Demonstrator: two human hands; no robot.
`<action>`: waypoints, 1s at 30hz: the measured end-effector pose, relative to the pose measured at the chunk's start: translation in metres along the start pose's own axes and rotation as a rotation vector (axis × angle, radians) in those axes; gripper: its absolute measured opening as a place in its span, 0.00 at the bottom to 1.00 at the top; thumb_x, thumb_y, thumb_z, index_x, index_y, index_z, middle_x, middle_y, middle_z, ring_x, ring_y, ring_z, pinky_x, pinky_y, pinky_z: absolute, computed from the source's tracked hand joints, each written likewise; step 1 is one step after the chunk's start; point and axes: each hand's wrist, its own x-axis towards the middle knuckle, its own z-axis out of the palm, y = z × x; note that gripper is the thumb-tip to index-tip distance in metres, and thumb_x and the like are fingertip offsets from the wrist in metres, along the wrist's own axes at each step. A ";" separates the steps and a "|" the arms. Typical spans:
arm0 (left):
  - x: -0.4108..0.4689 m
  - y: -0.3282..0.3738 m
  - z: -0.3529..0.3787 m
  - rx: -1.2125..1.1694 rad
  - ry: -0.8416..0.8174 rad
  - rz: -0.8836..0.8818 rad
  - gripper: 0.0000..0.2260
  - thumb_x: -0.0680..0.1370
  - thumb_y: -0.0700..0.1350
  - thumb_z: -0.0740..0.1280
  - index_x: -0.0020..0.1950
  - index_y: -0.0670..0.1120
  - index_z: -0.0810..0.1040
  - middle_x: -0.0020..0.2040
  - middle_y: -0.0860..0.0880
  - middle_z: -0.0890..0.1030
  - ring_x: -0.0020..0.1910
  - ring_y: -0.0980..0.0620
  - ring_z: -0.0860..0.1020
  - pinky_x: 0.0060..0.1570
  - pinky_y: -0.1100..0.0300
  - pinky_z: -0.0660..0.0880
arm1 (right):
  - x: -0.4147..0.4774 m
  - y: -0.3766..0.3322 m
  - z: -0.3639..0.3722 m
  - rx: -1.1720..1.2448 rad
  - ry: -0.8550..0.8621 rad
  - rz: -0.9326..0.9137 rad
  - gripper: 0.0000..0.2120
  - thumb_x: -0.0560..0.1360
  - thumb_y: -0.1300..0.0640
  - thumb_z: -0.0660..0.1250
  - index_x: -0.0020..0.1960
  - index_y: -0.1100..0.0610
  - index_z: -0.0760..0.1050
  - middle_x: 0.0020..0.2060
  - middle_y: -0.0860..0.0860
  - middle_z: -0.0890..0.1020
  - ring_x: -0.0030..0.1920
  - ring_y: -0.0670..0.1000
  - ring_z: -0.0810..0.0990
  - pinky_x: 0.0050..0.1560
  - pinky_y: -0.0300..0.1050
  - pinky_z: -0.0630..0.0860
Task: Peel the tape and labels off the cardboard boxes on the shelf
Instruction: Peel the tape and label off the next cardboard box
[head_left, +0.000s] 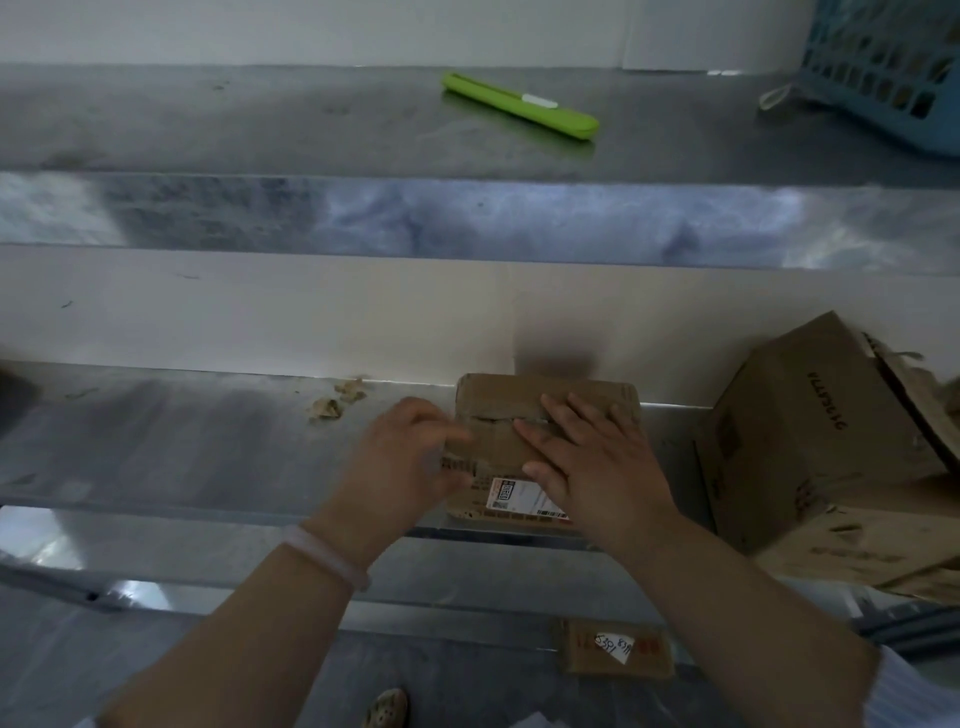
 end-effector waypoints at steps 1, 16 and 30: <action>0.000 -0.003 0.002 0.079 0.024 0.124 0.13 0.65 0.46 0.79 0.48 0.51 0.84 0.48 0.53 0.77 0.47 0.53 0.76 0.50 0.59 0.75 | 0.000 0.000 0.000 0.002 -0.006 0.000 0.31 0.75 0.34 0.36 0.74 0.38 0.60 0.77 0.47 0.61 0.76 0.54 0.58 0.75 0.59 0.51; 0.024 0.006 -0.012 -0.481 0.107 -0.454 0.03 0.76 0.42 0.70 0.43 0.46 0.79 0.39 0.50 0.83 0.38 0.55 0.83 0.36 0.60 0.81 | 0.000 0.001 0.002 0.024 0.002 -0.010 0.31 0.76 0.34 0.36 0.74 0.37 0.60 0.77 0.45 0.60 0.77 0.53 0.58 0.75 0.59 0.51; 0.032 0.018 -0.013 -1.236 0.173 -0.656 0.05 0.78 0.37 0.65 0.48 0.41 0.81 0.43 0.45 0.83 0.47 0.48 0.81 0.53 0.52 0.79 | 0.000 0.003 0.006 -0.010 0.065 -0.005 0.24 0.79 0.37 0.46 0.70 0.39 0.69 0.71 0.48 0.71 0.70 0.55 0.71 0.69 0.62 0.64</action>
